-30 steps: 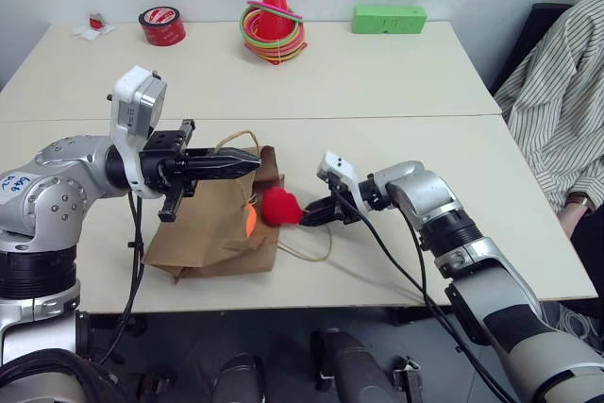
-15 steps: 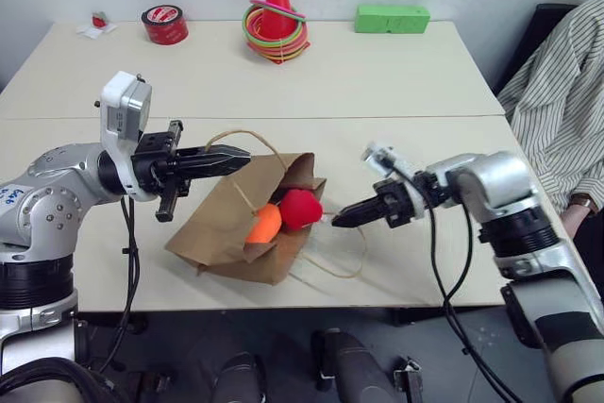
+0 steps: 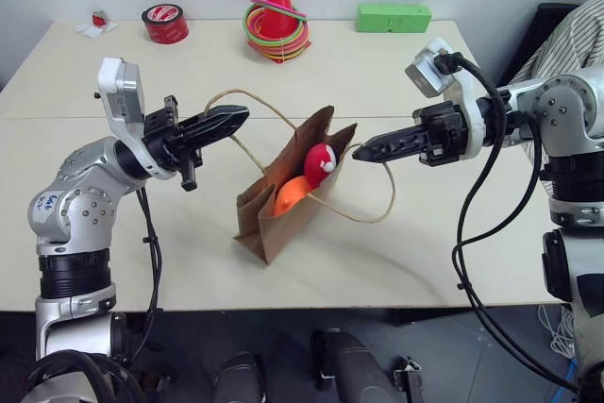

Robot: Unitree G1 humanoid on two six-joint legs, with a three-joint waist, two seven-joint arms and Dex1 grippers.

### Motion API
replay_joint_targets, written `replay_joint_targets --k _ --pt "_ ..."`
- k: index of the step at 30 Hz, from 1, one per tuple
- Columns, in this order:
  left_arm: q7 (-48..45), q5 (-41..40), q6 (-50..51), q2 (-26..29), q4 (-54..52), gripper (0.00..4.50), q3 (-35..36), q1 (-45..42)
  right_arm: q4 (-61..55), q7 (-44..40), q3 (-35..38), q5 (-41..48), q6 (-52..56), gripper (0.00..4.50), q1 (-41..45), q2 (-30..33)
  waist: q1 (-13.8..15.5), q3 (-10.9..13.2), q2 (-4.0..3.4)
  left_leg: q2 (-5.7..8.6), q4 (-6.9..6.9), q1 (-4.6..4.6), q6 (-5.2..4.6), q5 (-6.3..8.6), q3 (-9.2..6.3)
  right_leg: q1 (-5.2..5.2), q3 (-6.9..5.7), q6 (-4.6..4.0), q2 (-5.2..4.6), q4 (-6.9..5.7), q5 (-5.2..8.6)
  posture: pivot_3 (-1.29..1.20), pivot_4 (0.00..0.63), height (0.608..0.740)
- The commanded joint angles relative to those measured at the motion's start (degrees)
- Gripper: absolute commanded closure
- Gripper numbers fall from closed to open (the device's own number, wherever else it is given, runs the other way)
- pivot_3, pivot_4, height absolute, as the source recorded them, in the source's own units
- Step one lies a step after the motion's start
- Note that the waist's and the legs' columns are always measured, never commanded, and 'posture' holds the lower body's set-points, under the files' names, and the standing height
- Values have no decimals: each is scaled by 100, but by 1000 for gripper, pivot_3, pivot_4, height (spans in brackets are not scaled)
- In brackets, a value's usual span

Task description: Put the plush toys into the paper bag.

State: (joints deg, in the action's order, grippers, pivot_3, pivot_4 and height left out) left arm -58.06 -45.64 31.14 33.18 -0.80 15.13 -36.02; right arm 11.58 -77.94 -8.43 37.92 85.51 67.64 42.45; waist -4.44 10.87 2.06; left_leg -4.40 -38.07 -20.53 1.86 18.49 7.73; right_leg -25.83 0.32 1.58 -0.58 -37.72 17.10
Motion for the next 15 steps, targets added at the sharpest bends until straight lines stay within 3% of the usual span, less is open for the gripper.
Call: replay_joint_targets --k 1,4,6,7,10,15 --pt "145 305 -502 -117 75 4500 11 -44 -58 250 300 252 179 4471 209 -30 2 0 0 0 0 0 0 0 1 -1 0 0 0 0 0 0 150 740" --pt "162 741 -920 -164 123 4500 -223 -25 154 670 570 258 291 4471 236 -206 0 0 0 0 -2 -1 0 0 2 -3 0 1 0 -2 -1 0 150 740" --pt "259 601 -733 -211 39 4500 -204 -33 346 1027 868 220 262 4471 175 -368 1 0 0 0 -2 -2 0 0 5 -4 2 2 -1 -3 -1 0 150 740" --pt "320 586 -712 -212 0 4303 -186 -47 302 1024 927 309 282 4296 103 -351 4 0 0 -1 -2 -2 0 0 5 -4 2 2 -1 -3 -1 0 150 740" --pt "319 551 -589 -60 -86 3576 -138 -22 72 1084 1148 557 326 3546 -54 -339 8 0 0 -1 -2 -16 0 0 5 -19 1 2 -1 -4 -1 0 150 740" --pt "191 452 -378 323 -71 1992 57 48 -152 982 1531 1025 330 1745 -167 -191 -16 0 -1 -3 -11 -70 2 -4 10 -80 3 5 -1 -20 -3 0 150 740"
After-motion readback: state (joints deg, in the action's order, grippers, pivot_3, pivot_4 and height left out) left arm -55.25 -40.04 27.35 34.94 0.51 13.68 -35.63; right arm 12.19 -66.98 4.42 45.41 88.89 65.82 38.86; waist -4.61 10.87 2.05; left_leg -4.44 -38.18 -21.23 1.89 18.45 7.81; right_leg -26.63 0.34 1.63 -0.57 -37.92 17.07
